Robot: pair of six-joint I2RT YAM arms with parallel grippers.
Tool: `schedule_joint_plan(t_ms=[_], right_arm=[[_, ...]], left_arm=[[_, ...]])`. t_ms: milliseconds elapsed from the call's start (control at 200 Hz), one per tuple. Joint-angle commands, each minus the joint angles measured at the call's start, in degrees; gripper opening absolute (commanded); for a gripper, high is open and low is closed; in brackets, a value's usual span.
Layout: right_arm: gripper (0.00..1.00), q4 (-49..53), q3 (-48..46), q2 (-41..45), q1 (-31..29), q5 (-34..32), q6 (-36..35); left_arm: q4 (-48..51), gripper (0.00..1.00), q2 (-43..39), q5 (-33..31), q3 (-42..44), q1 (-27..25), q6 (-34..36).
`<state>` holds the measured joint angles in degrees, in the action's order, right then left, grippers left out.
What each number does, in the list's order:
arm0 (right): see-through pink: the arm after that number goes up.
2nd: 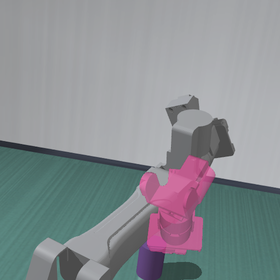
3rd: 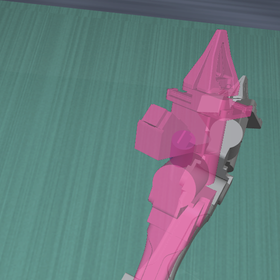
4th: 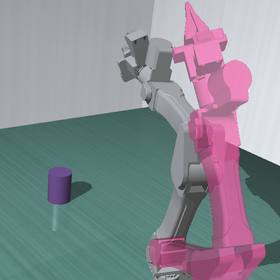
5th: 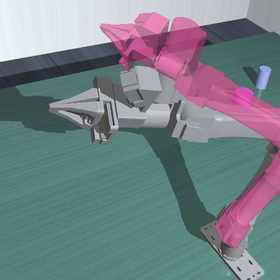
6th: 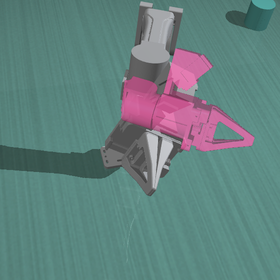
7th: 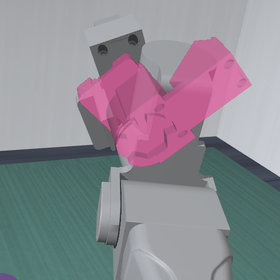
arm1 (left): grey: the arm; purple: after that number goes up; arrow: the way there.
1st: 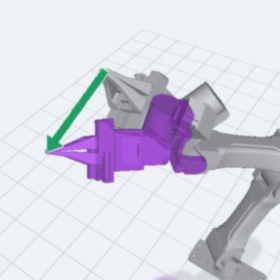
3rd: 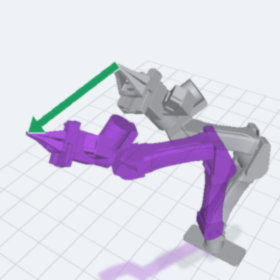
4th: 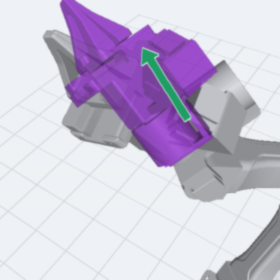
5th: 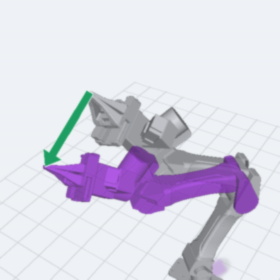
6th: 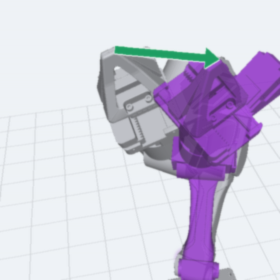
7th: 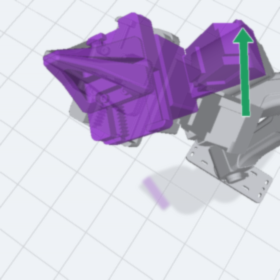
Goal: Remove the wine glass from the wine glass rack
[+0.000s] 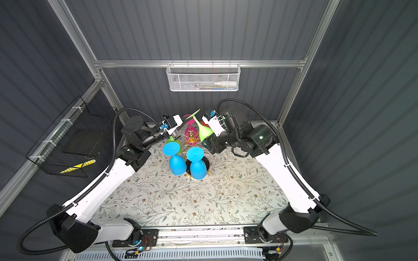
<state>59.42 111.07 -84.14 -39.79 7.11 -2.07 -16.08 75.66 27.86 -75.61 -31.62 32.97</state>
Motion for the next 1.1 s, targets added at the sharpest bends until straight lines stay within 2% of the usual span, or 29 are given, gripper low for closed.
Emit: schedule_joint_plan(t_ms=[0, 175, 290, 330, 475, 640, 740, 820, 910, 1095], right_arm=[[0.79, -1.4, 0.04, 0.99, -0.38, 0.32, 0.37], [0.91, -5.81, -2.74, 4.42, -0.29, 0.67, 2.1], [0.97, -12.35, -6.81, 8.92, -0.16, 0.67, 3.19], [0.99, -15.06, -8.47, 10.9, 0.01, 0.28, 3.72], [0.99, -26.01, -15.62, 17.99, 1.57, 1.84, 6.86], [0.99, -34.52, -23.68, 26.11, 4.27, 2.94, 11.89], [0.98, -36.79, -28.09, 29.64, 8.49, 3.13, 16.8], [0.95, -36.01, -30.55, 30.48, 12.18, 1.67, 19.81], [0.91, -36.09, -32.31, 30.44, 15.5, 3.43, 22.71], [0.83, -39.01, -33.33, 28.33, 16.43, 8.34, 24.28]], left_arm=[[-2.31, 0.0, -1.21, -1.49, 0.0, -0.99, -3.24], [-2.78, 0.0, -2.28, -4.06, 0.97, -0.99, -7.62], [-1.88, 0.0, -3.42, -8.5, 1.95, -0.98, -13.44], [-0.37, 0.0, -3.93, -12.06, 1.75, -0.99, -15.62], [9.03, 0.0, -3.91, -19.63, -2.44, -0.9, -24.86], [13.24, 0.0, -3.64, -19.91, -2.72, -0.9, -34.24], [12.82, 0.0, -4.18, -18.91, -1.63, -0.9, -38.7], [12.45, 0.0, -4.59, -17.93, -1.26, -0.9, -41.01], [13.25, 0.0, -4.57, -16.94, -1.76, -0.9, -42.73], [14.4, 0.0, -4.54, -16.13, -2.05, -0.9, -43.96]])
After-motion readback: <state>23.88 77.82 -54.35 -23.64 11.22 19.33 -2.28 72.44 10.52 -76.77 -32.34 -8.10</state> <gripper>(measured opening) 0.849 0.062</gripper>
